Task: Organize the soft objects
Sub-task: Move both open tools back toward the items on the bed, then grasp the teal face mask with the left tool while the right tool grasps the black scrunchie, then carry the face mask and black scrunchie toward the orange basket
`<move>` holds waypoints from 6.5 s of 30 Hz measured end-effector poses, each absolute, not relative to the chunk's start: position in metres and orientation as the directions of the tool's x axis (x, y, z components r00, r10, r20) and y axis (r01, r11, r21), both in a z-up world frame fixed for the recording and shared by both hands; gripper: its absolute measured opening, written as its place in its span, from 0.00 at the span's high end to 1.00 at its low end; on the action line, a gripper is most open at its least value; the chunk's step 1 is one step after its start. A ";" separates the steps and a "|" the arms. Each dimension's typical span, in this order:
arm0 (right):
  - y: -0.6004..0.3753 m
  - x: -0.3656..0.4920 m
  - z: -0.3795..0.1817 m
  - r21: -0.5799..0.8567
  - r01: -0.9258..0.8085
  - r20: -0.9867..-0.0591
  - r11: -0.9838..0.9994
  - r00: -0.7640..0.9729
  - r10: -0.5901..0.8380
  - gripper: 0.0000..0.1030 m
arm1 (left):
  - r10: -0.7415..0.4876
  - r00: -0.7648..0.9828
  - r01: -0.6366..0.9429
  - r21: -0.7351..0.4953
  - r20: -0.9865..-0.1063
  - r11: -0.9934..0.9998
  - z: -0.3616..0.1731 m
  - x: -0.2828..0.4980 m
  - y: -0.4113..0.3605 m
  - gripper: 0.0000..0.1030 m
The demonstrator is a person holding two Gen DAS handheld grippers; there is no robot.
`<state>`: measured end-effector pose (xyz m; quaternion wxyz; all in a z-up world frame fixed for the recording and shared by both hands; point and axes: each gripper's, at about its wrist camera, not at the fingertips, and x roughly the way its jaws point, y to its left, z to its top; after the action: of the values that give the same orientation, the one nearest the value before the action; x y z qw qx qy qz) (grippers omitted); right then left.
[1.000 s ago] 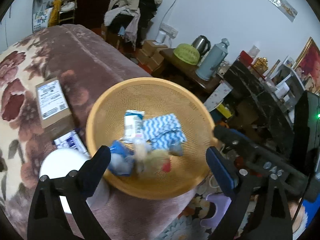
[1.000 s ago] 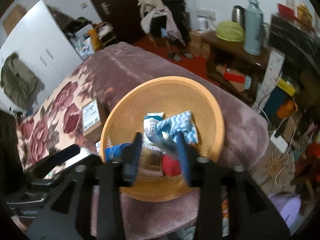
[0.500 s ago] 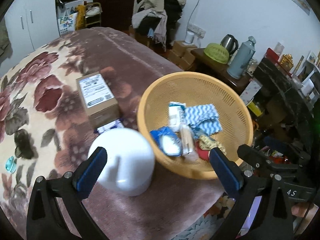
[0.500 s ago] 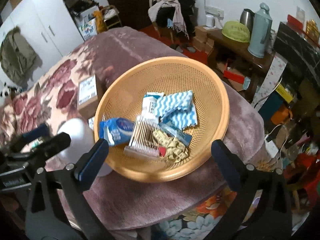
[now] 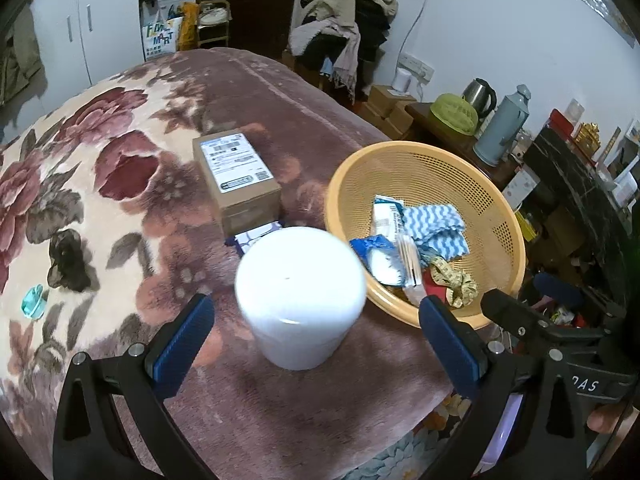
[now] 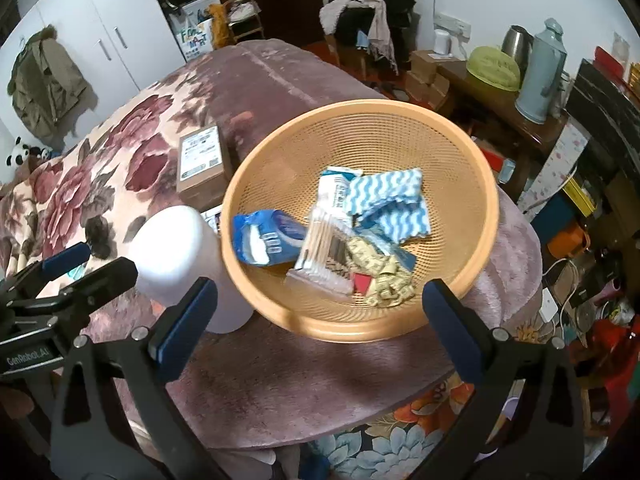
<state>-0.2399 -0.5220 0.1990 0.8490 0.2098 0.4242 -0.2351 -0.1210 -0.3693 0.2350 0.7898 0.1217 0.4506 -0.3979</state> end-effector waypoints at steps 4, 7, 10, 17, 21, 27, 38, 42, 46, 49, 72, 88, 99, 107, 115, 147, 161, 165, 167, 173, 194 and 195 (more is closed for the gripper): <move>-0.511 -0.232 0.199 0.148 0.563 -0.821 0.813 0.528 -0.216 0.00 | -0.512 0.280 0.727 -0.169 -0.812 0.665 0.232 -0.114 -0.358 0.01; -0.504 -0.227 0.200 0.140 0.555 -0.822 0.820 0.527 -0.216 0.00 | -0.510 0.282 0.718 -0.174 -0.813 0.674 0.230 -0.109 -0.350 0.01; -0.496 -0.221 0.201 0.129 0.545 -0.825 0.828 0.522 -0.216 0.00 | -0.509 0.282 0.708 -0.182 -0.813 0.683 0.229 -0.104 -0.341 0.01; -0.477 -0.206 0.201 0.109 0.520 -0.827 0.847 0.520 -0.213 0.00 | -0.502 0.289 0.683 -0.192 -0.815 0.705 0.224 -0.092 -0.320 0.01; -0.465 -0.195 0.200 0.101 0.500 -0.830 0.860 0.519 -0.204 0.00 | -0.497 0.293 0.668 -0.197 -0.817 0.717 0.220 -0.084 -0.306 0.01; -0.445 -0.181 0.197 0.091 0.473 -0.834 0.876 0.517 -0.193 0.00 | -0.487 0.300 0.643 -0.203 -0.820 0.738 0.215 -0.071 -0.283 0.01; -0.411 -0.162 0.201 0.068 0.428 -0.833 0.901 0.521 -0.185 0.00 | -0.457 0.325 0.595 -0.197 -0.828 0.779 0.206 -0.055 -0.239 0.01; -0.393 -0.158 0.203 0.061 0.404 -0.832 0.913 0.525 -0.176 0.00 | -0.443 0.336 0.575 -0.192 -0.831 0.795 0.206 -0.053 -0.219 0.01; -0.370 -0.155 0.205 0.058 0.367 -0.833 0.929 0.531 -0.158 0.00 | -0.425 0.354 0.547 -0.184 -0.833 0.817 0.209 -0.053 -0.192 0.01; -0.353 -0.152 0.208 0.057 0.339 -0.830 0.939 0.539 -0.145 0.00 | -0.409 0.369 0.523 -0.178 -0.835 0.833 0.213 -0.052 -0.171 0.01; -0.251 -0.078 0.210 0.075 0.112 -0.835 0.991 0.550 0.002 0.00 | -0.295 0.419 0.316 -0.166 -0.859 0.934 0.213 -0.005 -0.040 0.01; -0.247 -0.013 0.149 0.172 0.118 -0.895 0.978 0.434 0.106 0.00 | -0.238 0.334 0.256 -0.155 -0.912 0.954 0.147 0.070 -0.009 0.01; -0.245 0.033 0.107 0.168 0.112 -0.913 0.979 0.393 0.111 0.00 | -0.217 0.300 0.160 -0.175 -0.929 0.971 0.088 0.106 0.024 0.01; -0.234 0.091 0.090 0.119 0.102 -0.901 0.988 0.428 0.064 0.00 | -0.223 0.296 0.152 -0.185 -0.929 0.971 0.074 0.114 0.029 0.01; -0.222 0.131 0.069 0.063 0.103 -0.908 0.993 0.420 0.014 0.00 | -0.253 0.311 0.157 -0.213 -0.916 0.964 0.072 0.140 0.025 0.01; -0.251 0.074 0.080 0.202 0.075 -0.859 0.976 0.493 0.140 0.81 | -0.330 0.278 0.472 -0.171 -0.902 0.865 0.065 0.186 -0.043 0.63; -0.247 0.005 0.092 0.263 0.118 -0.860 0.958 0.478 0.177 0.81 | -0.323 0.256 0.328 -0.232 -0.911 0.916 0.102 0.100 -0.034 0.63; -0.251 -0.019 0.090 0.277 0.146 -0.864 0.950 0.469 0.180 0.81 | -0.281 0.260 0.312 -0.195 -0.924 0.930 0.103 0.073 -0.039 0.63; -0.251 -0.028 0.090 0.277 0.157 -0.866 0.948 0.468 0.176 0.81 | -0.275 0.257 0.310 -0.191 -0.926 0.931 0.103 0.061 -0.042 0.63; -0.249 -0.056 0.090 0.276 0.161 -0.869 0.948 0.463 0.174 0.81 | -0.252 0.267 0.328 -0.158 -0.930 0.931 0.113 0.031 -0.057 0.62; -0.288 -0.116 0.101 0.287 0.207 -0.861 0.935 0.484 0.157 0.81 | -0.227 0.272 0.392 -0.108 -0.935 0.914 0.131 -0.012 -0.120 0.62; -0.290 -0.117 0.102 0.287 0.208 -0.860 0.935 0.486 0.156 0.81 | -0.227 0.272 0.395 -0.106 -0.935 0.913 0.131 -0.014 -0.123 0.62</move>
<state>-0.1170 -0.2897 0.1017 0.8431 0.1795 0.5066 -0.0155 -0.0136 -0.1226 0.1313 0.7942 0.0737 0.5705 -0.1956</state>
